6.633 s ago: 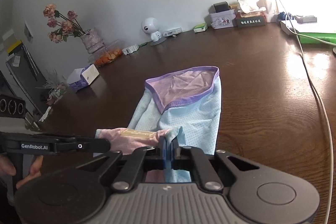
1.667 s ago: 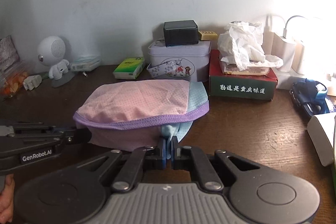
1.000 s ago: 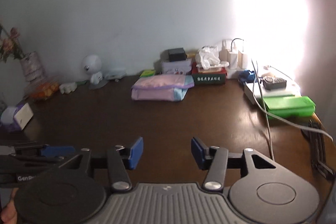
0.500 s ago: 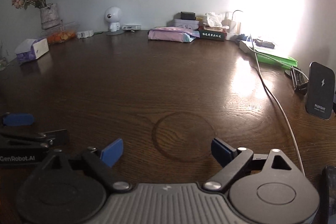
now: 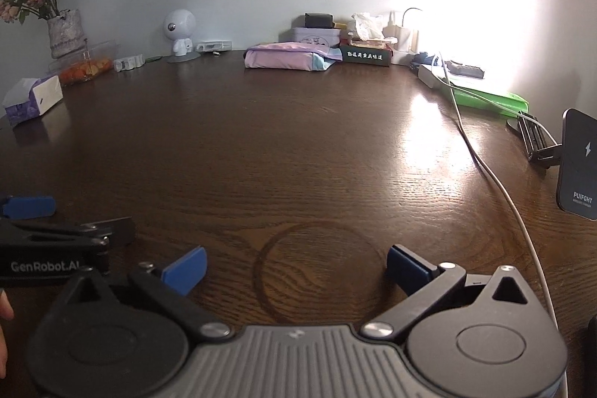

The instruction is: Fold clothes

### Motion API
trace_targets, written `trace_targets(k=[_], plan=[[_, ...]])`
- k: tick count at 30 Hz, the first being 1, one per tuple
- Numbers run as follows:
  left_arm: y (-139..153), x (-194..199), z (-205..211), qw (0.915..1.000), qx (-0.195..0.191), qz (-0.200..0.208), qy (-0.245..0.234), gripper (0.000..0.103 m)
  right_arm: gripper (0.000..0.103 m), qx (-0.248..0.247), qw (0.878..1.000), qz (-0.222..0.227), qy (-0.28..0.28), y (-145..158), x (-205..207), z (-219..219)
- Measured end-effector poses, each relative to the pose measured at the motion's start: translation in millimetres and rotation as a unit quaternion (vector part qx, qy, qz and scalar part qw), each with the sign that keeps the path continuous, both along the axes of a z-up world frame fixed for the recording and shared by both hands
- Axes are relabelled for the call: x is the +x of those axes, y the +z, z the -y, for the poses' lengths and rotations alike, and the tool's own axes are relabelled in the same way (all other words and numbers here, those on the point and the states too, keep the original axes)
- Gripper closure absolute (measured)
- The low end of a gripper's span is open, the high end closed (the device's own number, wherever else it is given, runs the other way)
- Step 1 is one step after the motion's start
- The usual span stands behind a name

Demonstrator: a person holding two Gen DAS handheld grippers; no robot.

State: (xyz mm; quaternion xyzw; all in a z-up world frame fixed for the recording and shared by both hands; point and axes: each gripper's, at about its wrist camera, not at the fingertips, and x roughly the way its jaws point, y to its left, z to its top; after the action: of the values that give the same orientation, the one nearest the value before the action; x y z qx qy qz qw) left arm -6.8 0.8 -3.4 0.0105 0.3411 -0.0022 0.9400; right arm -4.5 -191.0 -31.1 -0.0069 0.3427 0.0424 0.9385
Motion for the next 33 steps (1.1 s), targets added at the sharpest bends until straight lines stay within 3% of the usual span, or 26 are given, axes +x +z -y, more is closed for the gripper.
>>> trace_targets(k=[16, 33], plan=[[-2, -24, -1, 0.9998, -0.003, 0.009, -0.019, 0.001, 0.0, 0.0, 1.0, 0.011, 0.006, 0, -32, -1], [0, -12, -7, 0.9995, -0.002, 0.0, -0.03, 0.0, 0.0, 0.0, 1.0, 0.013, 0.005, 1, -33, -1]])
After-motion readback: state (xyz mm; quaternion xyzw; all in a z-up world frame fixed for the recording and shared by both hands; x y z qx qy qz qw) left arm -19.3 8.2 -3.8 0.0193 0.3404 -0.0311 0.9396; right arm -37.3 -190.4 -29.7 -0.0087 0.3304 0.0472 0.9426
